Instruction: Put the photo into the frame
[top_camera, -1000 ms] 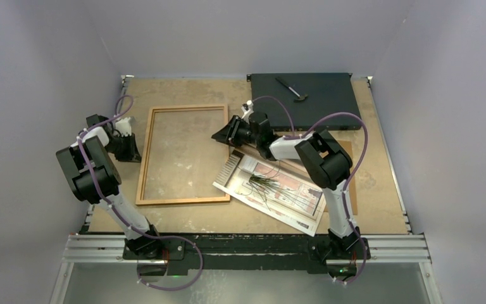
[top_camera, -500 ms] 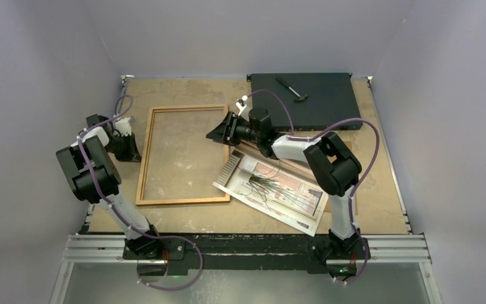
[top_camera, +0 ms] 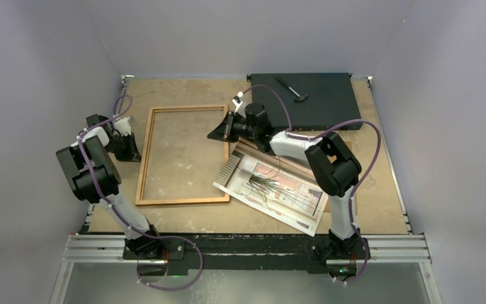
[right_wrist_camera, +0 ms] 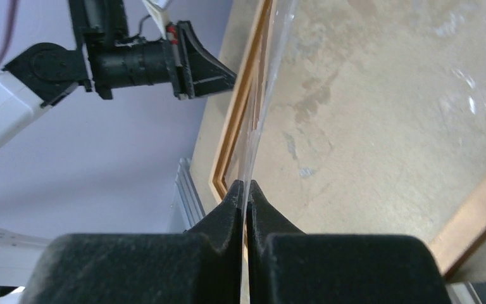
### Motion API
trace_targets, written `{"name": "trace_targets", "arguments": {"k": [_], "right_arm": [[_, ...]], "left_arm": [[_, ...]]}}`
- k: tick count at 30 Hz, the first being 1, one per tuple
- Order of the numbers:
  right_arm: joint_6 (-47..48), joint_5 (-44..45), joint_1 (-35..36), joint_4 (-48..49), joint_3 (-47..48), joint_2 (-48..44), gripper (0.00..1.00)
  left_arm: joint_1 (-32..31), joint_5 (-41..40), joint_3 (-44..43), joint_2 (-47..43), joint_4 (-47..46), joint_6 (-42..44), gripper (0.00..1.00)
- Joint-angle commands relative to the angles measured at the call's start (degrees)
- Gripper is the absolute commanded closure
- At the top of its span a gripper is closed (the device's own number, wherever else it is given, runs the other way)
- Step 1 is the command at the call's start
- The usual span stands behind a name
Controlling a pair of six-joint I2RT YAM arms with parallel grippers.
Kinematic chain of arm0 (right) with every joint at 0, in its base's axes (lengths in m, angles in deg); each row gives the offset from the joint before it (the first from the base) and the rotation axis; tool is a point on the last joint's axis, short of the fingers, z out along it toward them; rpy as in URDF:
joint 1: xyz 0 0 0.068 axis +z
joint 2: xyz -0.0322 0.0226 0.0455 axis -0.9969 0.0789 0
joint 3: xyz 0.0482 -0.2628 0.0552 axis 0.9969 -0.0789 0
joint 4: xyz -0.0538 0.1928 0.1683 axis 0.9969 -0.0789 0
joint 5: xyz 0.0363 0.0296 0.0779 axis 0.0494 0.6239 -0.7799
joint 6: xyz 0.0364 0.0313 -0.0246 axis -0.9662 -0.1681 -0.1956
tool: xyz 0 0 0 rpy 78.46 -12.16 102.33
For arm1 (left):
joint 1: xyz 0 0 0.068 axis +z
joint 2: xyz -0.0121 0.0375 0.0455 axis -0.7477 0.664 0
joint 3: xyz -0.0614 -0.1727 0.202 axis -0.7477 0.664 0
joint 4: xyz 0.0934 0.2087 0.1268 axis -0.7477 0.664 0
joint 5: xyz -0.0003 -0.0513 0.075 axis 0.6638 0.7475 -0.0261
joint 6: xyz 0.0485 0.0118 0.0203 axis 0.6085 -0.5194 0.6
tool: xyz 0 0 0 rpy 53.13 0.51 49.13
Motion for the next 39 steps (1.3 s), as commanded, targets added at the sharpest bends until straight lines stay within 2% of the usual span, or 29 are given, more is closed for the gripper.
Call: {"name": "trace_targets", "arguments": {"k": [1, 6, 11, 16, 24, 39], "right_arm": [[3.5, -0.6, 0.4, -1.7, 7.0, -1.3, 1.00], [-0.5, -4.3, 0.3, -1.7, 8.7, -0.5, 1.00], [-7.6, -6.5, -0.2, 2.8, 9.4, 0.1, 1.00], [-8.1, -7.6, -0.3, -0.6, 12.2, 2.4, 1.00], [-13.8, -9.3, -0.4, 5.3, 13.3, 7.0, 1.00], [-17.5, -7.6, -0.5, 7.0, 10.9, 9.7, 1.00]], "left_arm": [[-0.6, 0.5, -1.6, 0.9, -1.2, -0.7, 0.96], [-0.8, 0.7, -1.5, 0.7, -1.3, -0.9, 0.96], [-0.9, 0.9, -1.4, 0.5, -1.2, -0.9, 0.97], [-0.8, 1.1, -1.4, 0.5, -1.2, -0.6, 0.98], [-1.1, 1.5, 0.0, 0.6, -2.0, -0.7, 0.99], [-2.1, 2.1, 1.5, 0.3, -2.8, -0.7, 1.00]]}}
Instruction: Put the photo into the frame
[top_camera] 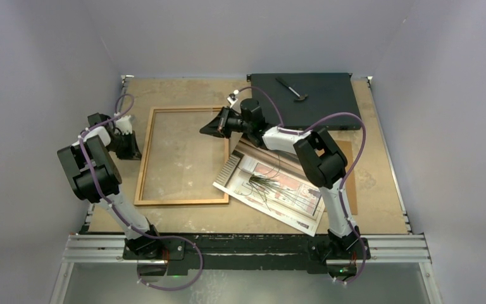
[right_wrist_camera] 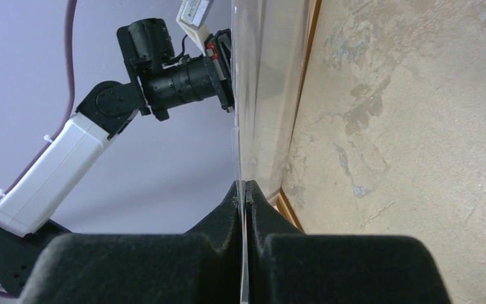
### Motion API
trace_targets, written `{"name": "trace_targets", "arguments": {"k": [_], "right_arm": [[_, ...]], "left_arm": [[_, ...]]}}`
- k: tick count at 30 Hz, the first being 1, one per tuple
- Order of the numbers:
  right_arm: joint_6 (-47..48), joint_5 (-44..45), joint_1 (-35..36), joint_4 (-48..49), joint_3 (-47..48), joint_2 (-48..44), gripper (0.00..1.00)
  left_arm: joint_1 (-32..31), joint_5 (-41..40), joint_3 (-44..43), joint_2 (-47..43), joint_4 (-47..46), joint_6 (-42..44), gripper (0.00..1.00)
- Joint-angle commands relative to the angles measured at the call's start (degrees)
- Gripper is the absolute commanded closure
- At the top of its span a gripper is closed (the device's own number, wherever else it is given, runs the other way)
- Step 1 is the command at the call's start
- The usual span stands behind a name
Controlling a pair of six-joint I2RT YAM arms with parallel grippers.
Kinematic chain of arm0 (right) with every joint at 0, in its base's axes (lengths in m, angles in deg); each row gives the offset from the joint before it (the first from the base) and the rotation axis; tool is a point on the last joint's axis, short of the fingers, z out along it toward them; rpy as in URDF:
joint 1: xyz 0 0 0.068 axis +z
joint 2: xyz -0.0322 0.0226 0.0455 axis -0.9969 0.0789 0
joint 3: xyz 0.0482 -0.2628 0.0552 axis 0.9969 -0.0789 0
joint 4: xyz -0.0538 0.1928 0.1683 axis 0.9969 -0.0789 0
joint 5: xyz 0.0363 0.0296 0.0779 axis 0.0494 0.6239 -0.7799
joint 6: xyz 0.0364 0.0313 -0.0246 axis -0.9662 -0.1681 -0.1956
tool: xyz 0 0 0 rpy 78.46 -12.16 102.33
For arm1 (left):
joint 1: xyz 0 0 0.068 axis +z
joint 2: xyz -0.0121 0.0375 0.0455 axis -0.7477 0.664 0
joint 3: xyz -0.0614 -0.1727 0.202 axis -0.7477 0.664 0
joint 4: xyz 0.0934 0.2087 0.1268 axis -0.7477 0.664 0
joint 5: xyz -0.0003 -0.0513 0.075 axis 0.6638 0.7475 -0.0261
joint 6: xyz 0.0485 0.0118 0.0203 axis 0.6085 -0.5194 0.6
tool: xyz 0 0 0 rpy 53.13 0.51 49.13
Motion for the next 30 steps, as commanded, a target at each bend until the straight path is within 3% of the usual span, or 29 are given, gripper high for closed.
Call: {"name": "trace_targets", "arguments": {"k": [1, 21, 30], "right_arm": [[-2.2, -1.1, 0.2, 4.5, -0.5, 0.2, 1.00], [-8.8, 0.3, -0.1, 11.8, -12.9, -2.1, 1.00], [-10.6, -0.3, -0.3, 14.5, -13.5, -3.5, 1.00]], "left_arm": [[-1.2, 2.0, 1.6, 0.3, -0.9, -0.1, 1.00], [-2.0, 1.1, 3.1, -0.6, -1.6, -0.3, 1.00], [-2.0, 0.9, 3.4, -0.7, -1.7, -0.4, 1.00]]}}
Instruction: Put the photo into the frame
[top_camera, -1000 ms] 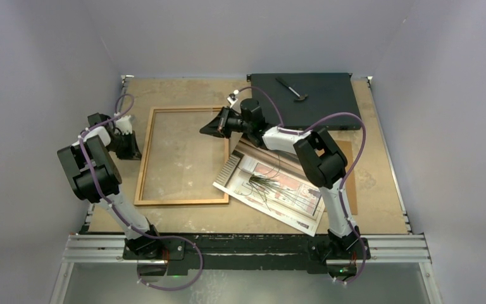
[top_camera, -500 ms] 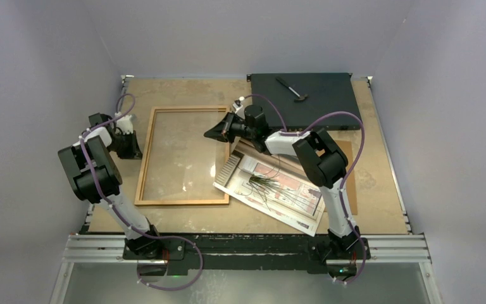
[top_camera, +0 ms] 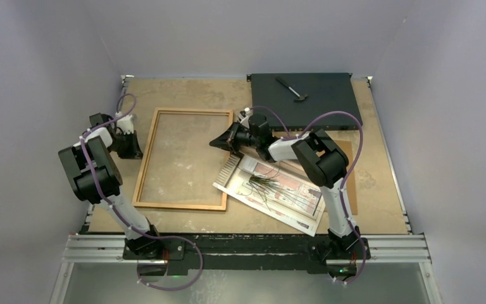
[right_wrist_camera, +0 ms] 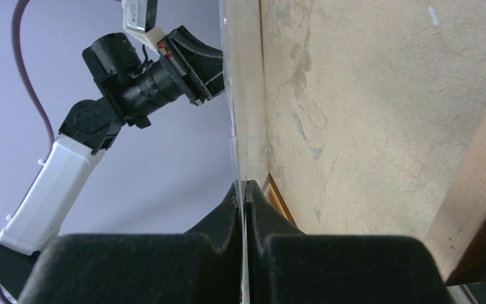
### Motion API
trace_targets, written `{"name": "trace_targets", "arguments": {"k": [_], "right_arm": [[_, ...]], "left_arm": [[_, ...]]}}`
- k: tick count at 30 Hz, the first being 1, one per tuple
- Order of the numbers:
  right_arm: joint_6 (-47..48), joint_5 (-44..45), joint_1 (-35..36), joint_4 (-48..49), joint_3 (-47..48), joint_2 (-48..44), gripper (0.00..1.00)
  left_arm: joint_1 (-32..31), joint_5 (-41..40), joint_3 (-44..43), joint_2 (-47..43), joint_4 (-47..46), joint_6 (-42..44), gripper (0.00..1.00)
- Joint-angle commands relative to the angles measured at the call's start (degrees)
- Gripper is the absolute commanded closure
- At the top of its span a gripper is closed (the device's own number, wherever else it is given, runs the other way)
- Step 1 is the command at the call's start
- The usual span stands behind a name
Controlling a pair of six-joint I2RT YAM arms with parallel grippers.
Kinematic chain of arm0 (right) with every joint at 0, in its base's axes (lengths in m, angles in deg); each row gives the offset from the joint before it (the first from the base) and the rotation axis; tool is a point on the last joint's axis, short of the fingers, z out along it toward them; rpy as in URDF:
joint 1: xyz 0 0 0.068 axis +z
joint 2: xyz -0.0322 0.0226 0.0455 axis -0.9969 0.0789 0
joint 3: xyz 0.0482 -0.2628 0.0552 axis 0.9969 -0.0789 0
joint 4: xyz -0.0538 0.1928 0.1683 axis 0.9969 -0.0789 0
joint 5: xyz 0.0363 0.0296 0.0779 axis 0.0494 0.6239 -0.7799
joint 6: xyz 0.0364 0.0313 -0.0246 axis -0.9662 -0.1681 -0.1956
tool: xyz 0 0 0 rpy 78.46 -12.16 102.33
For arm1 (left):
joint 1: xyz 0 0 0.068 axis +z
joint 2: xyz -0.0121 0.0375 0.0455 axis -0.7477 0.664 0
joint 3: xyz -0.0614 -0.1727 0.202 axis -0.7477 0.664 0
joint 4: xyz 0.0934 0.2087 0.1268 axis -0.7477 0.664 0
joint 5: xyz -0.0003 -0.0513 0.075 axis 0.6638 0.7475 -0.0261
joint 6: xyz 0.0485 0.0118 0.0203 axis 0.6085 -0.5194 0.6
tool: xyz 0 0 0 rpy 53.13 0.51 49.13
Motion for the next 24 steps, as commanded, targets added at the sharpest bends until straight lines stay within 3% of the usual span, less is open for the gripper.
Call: {"name": "trace_targets", "arguments": {"k": [1, 13, 24], "right_arm": [[-2.0, -1.5, 0.8, 5.4, 0.3, -3.4, 1.00], [-3.6, 5.3, 1.7, 1.3, -1.8, -5.8, 1.00], [-6.3, 3.6, 1.8, 4.4, -5.8, -8.0, 1.00]], "left_arm": [[-1.1, 0.7, 1.9, 0.0, 0.9, -0.3, 1.00], [-1.1, 1.4, 3.0, -0.2, 0.9, -0.6, 1.00], [-1.2, 1.3, 3.2, -0.2, 0.6, -0.4, 1.00]]}}
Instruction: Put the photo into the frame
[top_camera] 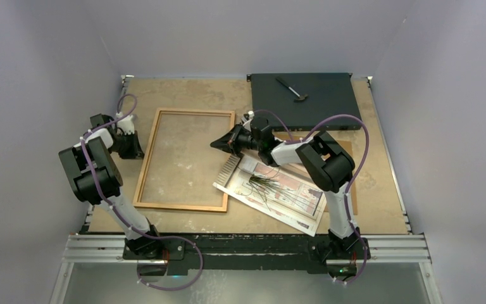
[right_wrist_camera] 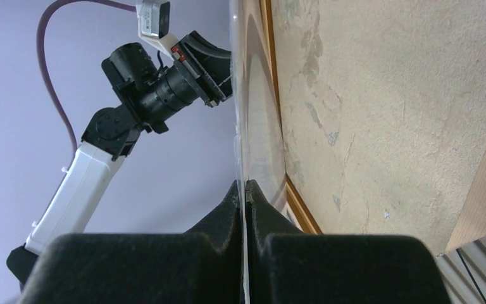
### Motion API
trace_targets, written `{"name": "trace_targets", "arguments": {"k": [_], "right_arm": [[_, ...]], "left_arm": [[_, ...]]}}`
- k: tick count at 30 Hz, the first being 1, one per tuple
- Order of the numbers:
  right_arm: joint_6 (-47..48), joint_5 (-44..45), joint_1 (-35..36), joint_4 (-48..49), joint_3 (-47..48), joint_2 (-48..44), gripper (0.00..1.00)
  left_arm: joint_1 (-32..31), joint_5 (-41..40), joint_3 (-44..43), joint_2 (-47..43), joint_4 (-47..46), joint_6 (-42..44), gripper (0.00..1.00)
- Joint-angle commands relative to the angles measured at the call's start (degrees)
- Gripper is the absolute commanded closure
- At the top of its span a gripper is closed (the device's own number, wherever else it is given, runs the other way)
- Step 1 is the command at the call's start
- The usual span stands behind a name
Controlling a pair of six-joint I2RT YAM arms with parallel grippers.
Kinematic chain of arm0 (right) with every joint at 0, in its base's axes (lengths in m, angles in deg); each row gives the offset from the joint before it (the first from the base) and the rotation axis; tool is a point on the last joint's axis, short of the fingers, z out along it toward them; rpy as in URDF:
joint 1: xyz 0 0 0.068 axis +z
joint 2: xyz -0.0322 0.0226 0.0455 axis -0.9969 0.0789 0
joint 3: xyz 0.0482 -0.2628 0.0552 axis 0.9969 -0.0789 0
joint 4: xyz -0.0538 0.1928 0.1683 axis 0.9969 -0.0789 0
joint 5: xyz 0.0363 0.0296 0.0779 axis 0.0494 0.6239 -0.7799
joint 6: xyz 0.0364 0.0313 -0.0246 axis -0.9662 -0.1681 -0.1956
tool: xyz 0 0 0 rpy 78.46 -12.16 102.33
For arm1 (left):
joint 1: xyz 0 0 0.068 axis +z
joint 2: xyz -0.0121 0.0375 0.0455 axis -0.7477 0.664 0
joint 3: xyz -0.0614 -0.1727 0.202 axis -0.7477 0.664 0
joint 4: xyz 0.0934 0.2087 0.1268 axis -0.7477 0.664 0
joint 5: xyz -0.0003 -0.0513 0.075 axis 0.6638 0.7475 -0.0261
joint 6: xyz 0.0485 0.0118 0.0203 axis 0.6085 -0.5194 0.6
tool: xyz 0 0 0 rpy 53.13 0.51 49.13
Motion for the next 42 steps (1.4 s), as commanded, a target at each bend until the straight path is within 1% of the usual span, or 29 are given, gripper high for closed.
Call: {"name": "trace_targets", "arguments": {"k": [1, 12, 20, 31, 36, 40, 42], "right_arm": [[-1.9, -0.2, 0.6, 2.5, -0.5, -3.1, 1.00], [-2.3, -0.8, 1.6, 2.0, 0.5, -0.9, 1.00], [-4.4, -1.0, 2.0, 4.4, -2.0, -0.5, 1.00], [-5.4, 0.7, 2.3, 4.4, -5.5, -0.3, 1.00], [-5.3, -0.3, 2.2, 3.2, -3.0, 1.5, 1.00], [-3.2, -0.3, 2.2, 2.4, 0.4, 2.3, 1.00], [-3.7, -0.6, 2.1, 3.6, 0.5, 2.3, 1.00]], "left_arm": [[-1.0, 0.3, 1.9, 0.4, 1.8, 0.0, 1.00], [-1.0, 0.3, 1.6, 0.2, 1.9, 0.1, 1.00], [-1.0, 0.3, 1.6, 0.4, 1.7, -0.1, 1.00], [-1.0, 0.3, 2.2, 0.2, 1.5, -0.2, 1.00], [-1.0, 1.0, 2.3, -0.3, 1.7, -0.6, 1.00], [-1.0, 0.6, 2.2, -0.5, 1.9, -0.5, 1.00], [-1.0, 0.4, 2.3, -0.4, 1.9, -0.4, 1.00]]}}
